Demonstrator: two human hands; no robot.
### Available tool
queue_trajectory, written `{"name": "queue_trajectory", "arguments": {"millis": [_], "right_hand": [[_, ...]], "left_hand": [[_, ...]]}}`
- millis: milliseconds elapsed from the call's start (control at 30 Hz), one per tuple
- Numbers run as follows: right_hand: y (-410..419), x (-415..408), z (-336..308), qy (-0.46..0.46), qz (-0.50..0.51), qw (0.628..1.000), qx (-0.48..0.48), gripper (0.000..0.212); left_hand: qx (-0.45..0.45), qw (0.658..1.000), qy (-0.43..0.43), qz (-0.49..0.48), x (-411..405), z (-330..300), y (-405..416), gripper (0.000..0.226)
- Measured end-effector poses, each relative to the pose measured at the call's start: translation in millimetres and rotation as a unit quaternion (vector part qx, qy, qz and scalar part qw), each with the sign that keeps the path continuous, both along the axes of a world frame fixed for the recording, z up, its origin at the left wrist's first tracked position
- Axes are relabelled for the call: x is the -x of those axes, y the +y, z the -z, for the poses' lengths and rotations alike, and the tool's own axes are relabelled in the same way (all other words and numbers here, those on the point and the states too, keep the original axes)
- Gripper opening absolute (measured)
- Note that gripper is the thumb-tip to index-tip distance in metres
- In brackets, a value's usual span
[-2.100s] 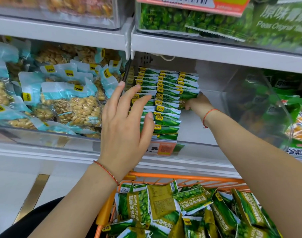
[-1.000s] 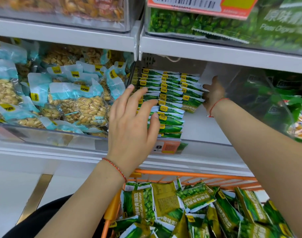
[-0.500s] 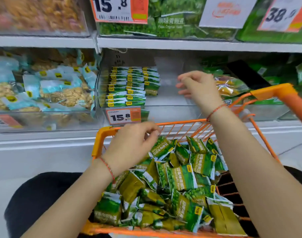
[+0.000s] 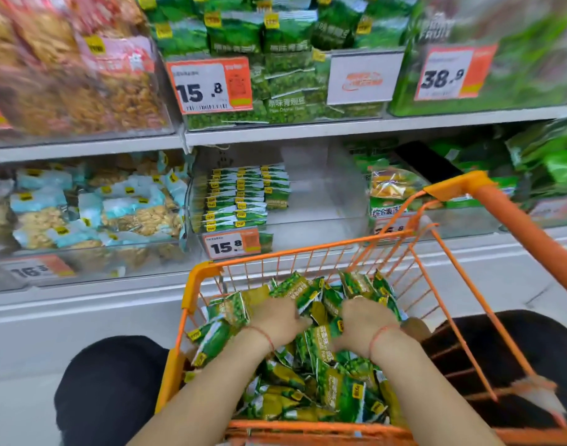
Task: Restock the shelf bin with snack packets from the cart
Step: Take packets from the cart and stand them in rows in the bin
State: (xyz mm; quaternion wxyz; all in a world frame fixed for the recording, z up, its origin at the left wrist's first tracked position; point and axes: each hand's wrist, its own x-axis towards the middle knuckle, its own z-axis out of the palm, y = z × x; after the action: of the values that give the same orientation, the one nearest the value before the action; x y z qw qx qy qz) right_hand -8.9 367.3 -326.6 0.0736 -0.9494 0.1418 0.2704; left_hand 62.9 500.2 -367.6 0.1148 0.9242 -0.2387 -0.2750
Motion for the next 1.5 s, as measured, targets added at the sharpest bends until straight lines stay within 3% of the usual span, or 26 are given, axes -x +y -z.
{"name": "queue_trajectory", "arguments": {"millis": [67, 133, 200, 367, 467, 567, 633, 700, 733, 867, 967, 1067, 1133, 1233, 1333, 1400, 1500], "right_hand": [[-1.6, -0.5, 2.2, -0.021, 0.005, 0.999, -0.039, 0.055], [-5.2, 0.9, 6.5, -0.049, 0.008, 0.992, -0.119, 0.033], [-7.4, 4.6, 9.0, -0.057, 0.028, 0.976, -0.209, 0.035], [-14.9, 9.0, 1.3, -0.139, 0.083, 0.933, -0.321, 0.020], [-18.1, 5.1, -5.9, -0.228, 0.201, 0.862, -0.406, 0.019], [-18.6, 1.6, -11.1, -0.262, 0.367, 0.748, -0.486, 0.006], [-20.1, 0.8, -12.8, -0.273, 0.418, 0.718, -0.485, 0.010], [-20.4, 0.8, -16.1, -0.271, 0.443, 0.694, -0.499, 0.010], [-19.6, 1.0, -18.3, -0.265, 0.449, 0.681, -0.514, 0.010], [-13.7, 3.7, -24.8, -0.254, 0.443, 0.659, -0.553, 0.014], [-7.7, 5.5, -23.3, -0.245, 0.415, 0.693, -0.536, 0.027], [-4.0, 4.2, -18.2, -0.230, 0.383, 0.712, -0.542, 0.018], [-2.2, 5.1, -18.3, -0.208, 0.374, 0.697, -0.576, 0.018], [-3.7, 6.9, -17.8, -0.183, 0.348, 0.671, -0.628, 0.041], [-2.8, 8.5, -16.8, -0.188, 0.293, 0.674, -0.651, 0.053], [-3.5, 8.0, -16.2, -0.208, 0.296, 0.658, -0.660, 0.050], [-8.0, 5.3, -14.3, -0.241, 0.350, 0.610, -0.669, 0.034]], "left_hand": [[0.061, 0.993, 0.081, -0.055, -5.6, -0.5, 4.9, 0.028], [0.105, 0.978, 0.154, -0.089, -10.1, -1.4, 11.7, 0.017], [0.114, 0.972, 0.188, -0.080, -12.4, -1.9, 16.8, 0.013], [0.144, 0.970, 0.181, -0.080, -14.6, -17.4, 29.6, 0.005], [0.188, 0.954, 0.191, -0.132, -21.9, -25.6, 42.7, 0.010], [0.297, 0.895, 0.278, -0.185, -26.5, -33.4, 51.8, 0.011], [0.384, 0.835, 0.341, -0.199, -27.8, -38.5, 54.8, 0.016], [0.438, 0.780, 0.390, -0.219, -30.5, -39.5, 55.2, 0.049], [0.445, 0.774, 0.393, -0.220, -30.6, -39.1, 54.8, 0.058], [0.429, 0.827, 0.322, -0.167, -25.0, -39.6, 49.2, 0.027], [0.434, 0.835, 0.288, -0.179, -23.3, -36.6, 45.0, 0.067], [0.438, 0.837, 0.286, -0.158, -15.5, -37.7, 37.3, 0.069], [0.438, 0.841, 0.282, -0.148, -9.8, -38.0, 31.1, 0.058], [0.469, 0.832, 0.248, -0.162, -1.2, -43.1, 22.9, 0.024], [0.503, 0.824, 0.178, -0.192, 4.6, -45.5, 11.6, 0.023], [0.516, 0.827, 0.109, -0.198, 7.7, -45.0, 3.1, 0.026], [0.525, 0.826, 0.050, -0.201, 7.5, -45.2, 0.2, 0.008]]}}
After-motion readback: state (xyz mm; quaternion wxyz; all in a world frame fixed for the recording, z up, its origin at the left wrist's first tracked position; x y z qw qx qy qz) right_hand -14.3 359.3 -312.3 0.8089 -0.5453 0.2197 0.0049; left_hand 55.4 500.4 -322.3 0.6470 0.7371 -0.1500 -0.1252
